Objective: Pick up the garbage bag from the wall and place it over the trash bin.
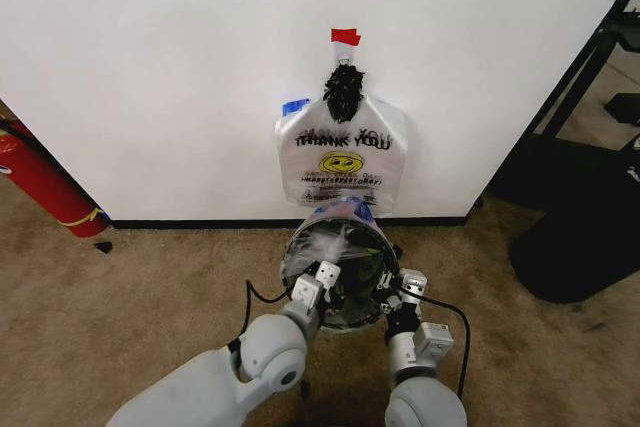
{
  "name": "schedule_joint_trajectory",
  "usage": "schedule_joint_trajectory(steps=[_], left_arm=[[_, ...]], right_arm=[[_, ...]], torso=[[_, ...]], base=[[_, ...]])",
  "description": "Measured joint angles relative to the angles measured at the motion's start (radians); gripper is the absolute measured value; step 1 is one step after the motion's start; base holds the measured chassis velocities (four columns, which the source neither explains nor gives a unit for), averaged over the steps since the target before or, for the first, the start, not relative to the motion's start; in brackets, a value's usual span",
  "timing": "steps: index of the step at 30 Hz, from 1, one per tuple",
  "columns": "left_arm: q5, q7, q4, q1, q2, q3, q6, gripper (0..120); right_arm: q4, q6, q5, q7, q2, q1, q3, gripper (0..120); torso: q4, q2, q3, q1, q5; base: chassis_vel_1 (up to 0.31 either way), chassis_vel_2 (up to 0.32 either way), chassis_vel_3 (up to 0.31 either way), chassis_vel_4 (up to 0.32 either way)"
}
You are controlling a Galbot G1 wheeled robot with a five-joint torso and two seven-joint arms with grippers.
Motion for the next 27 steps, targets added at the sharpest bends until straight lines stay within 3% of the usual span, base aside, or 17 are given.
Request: schedule_joint_trajectory(steps=[9,27], left_arm=[[-0.01,-0.019,0.085,-0.055,-0.059,0.022,-0.002,0],[-0.03,-0.039,0.196,-0.102,-0.111,0.033,-0.003,0]], right_arm=[[0.024,0.0,0.015,-0.004,-0.01,-0.015,0.004,0],[0.07,-0.018,0.049,-0.011,-0.018,-0.053,-0.001,0]], torso=[[0.0,0.0,0.0,0.0,0.0001],[-0.0001,0.0,0.0,0.0,0.0001]], base=[[0.0,0.0,0.0,0.0],[0.0,0.0,0.0,0.0]])
